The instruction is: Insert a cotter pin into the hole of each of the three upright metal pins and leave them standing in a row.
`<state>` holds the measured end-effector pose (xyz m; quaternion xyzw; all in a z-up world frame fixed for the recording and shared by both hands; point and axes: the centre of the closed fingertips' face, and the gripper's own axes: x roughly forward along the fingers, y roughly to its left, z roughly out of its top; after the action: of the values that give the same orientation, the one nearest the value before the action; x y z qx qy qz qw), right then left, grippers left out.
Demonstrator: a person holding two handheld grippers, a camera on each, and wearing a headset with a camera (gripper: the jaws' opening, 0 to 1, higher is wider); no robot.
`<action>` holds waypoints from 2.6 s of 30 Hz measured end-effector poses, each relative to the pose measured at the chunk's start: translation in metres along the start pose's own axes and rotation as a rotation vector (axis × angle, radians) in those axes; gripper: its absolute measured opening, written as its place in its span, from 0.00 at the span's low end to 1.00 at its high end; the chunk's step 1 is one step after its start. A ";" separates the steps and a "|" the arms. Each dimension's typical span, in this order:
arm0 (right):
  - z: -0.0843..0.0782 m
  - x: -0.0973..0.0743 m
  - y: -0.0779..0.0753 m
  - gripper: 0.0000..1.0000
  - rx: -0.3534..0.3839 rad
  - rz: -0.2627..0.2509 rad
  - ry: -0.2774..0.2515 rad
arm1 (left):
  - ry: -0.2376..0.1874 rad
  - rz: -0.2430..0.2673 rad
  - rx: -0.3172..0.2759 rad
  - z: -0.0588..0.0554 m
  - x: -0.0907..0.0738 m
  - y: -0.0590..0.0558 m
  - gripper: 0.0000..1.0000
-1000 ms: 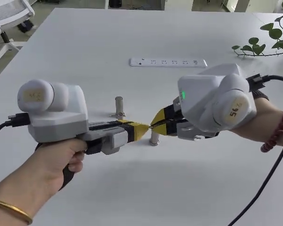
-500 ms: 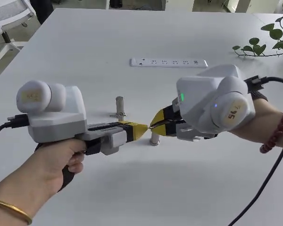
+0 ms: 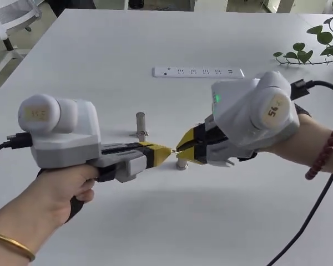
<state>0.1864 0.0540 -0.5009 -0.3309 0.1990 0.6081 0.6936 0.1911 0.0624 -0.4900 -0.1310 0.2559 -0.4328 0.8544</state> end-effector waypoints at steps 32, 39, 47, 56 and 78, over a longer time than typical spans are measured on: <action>-0.013 -0.006 0.050 0.11 0.500 0.297 -0.203 | 0.077 -0.177 0.205 -0.033 -0.016 -0.025 0.00; -0.010 -0.008 0.061 0.07 0.529 0.364 -0.222 | 0.069 -0.246 0.212 -0.033 -0.017 -0.040 0.00; -0.008 -0.012 0.066 0.03 0.529 0.391 -0.239 | 0.071 -0.288 0.216 -0.035 -0.017 -0.049 0.00; -0.007 -0.015 0.072 0.00 0.479 0.410 -0.237 | 0.065 -0.311 0.213 -0.035 -0.016 -0.055 0.00; -0.029 -0.011 0.054 0.00 0.297 0.282 -0.060 | 0.048 -0.182 0.296 -0.033 -0.005 -0.035 0.08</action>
<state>0.1351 0.0283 -0.5260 -0.1756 0.3101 0.6727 0.6484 0.1467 0.0462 -0.5004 -0.0158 0.1968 -0.5442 0.8154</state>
